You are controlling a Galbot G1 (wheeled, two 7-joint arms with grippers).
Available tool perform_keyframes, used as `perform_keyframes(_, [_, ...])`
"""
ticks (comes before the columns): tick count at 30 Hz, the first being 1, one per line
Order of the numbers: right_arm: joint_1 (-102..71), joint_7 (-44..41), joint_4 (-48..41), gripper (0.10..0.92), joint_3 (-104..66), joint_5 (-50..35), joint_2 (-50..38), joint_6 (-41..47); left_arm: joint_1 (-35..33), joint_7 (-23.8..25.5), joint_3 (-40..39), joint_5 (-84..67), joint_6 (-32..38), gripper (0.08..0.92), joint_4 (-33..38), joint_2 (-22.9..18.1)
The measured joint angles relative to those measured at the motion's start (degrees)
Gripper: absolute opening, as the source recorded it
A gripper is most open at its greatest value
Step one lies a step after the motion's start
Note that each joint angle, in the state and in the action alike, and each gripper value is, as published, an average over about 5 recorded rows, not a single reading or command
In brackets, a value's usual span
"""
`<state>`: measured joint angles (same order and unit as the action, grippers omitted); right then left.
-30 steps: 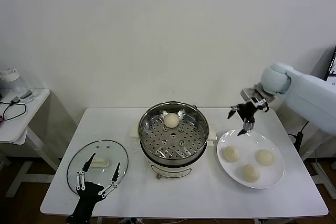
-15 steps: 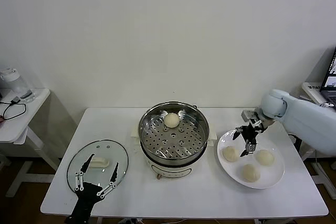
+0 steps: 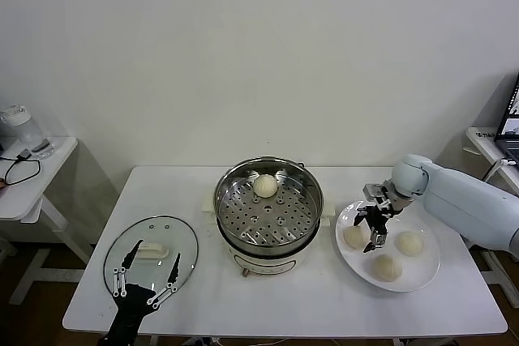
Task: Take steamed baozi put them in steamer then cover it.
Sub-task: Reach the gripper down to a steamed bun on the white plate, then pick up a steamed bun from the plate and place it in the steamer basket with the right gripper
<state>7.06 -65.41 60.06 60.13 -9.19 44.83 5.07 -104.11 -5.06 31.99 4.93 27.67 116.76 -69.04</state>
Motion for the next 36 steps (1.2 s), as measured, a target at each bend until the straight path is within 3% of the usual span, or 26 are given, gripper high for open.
perform_keyframes(14, [0.4,0.7,0.7,0.640,0.3,0.1,-0.1,-0.1,-0.1,0.1,0.3,-0.2,0.0,0.823,0.1,-0.1])
perform_keyframes(27, [9.9,-3.2,6.5,0.632,2.9,-0.3,-2.7,-1.2,0.4,0.1,-0.1,-0.1,0.0,0.823,0.8,0.0])
perform_keyframes(36, [26.1,-7.6,13.7,0.644,8.0,-5.7,0.5,-1.2,0.6,0.0,-0.7,0.1,-0.1,0.823,1.5,0.0])
